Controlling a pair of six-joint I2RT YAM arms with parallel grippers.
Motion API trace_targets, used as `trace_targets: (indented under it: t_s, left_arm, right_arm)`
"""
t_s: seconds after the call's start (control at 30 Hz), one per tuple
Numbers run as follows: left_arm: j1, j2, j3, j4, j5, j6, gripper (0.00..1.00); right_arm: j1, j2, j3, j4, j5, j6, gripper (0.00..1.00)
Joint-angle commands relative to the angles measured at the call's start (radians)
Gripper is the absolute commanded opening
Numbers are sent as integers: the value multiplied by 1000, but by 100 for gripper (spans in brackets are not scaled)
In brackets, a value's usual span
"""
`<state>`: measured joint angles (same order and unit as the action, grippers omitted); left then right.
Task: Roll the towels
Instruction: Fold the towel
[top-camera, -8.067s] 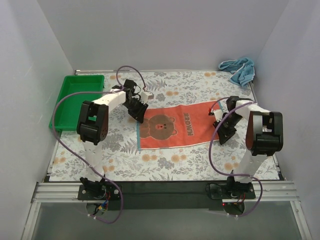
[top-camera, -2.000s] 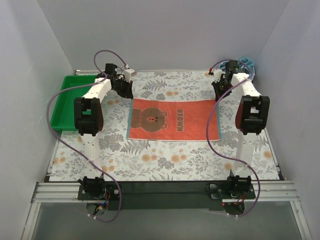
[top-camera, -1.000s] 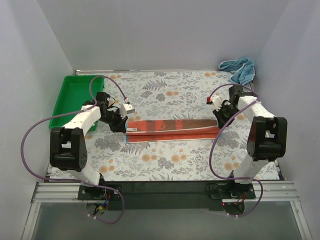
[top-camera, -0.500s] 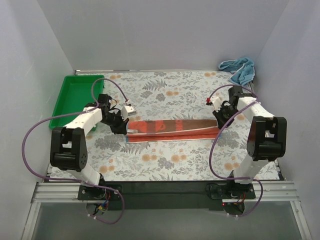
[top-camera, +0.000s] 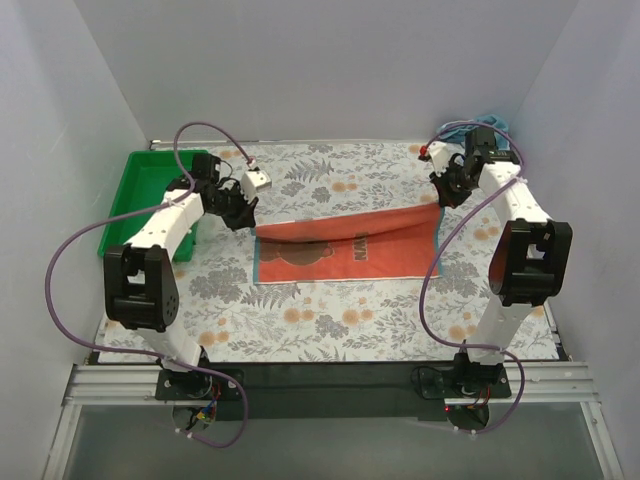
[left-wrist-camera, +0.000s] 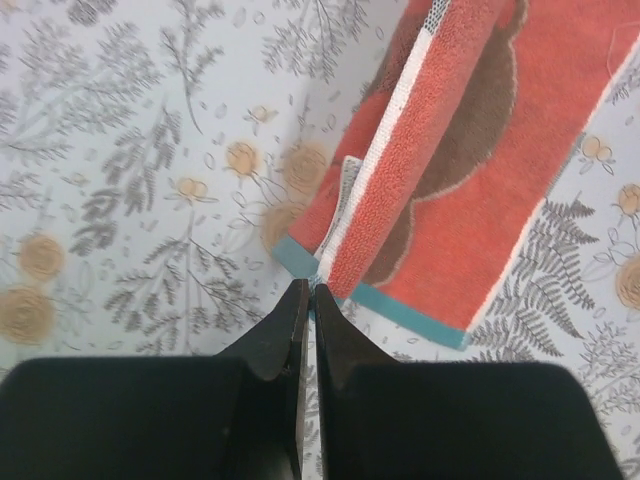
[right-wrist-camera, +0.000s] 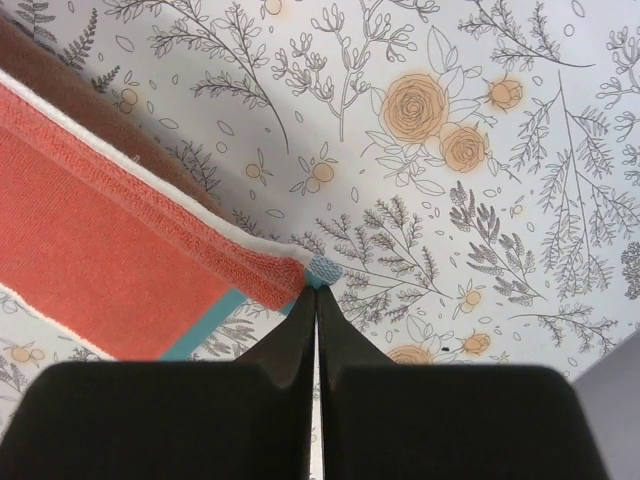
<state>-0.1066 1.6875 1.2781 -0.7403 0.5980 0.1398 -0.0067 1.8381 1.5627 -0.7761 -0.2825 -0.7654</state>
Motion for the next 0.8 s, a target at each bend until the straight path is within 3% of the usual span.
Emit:
trace_targets:
  t_s: [0.0, 0.4, 0.77]
  left_arm:
    - [4, -14, 44, 4, 0, -3, 0]
    - [4, -112, -204, 2, -15, 99, 0]
    - [1, -74, -238, 7, -3, 95, 0]
  right_arm:
    - [-12, 4, 11, -8, 19, 0, 1]
    - [-22, -122, -278, 37, 3, -100, 1]
    - [-29, -143, -403, 61, 3, -130, 1]
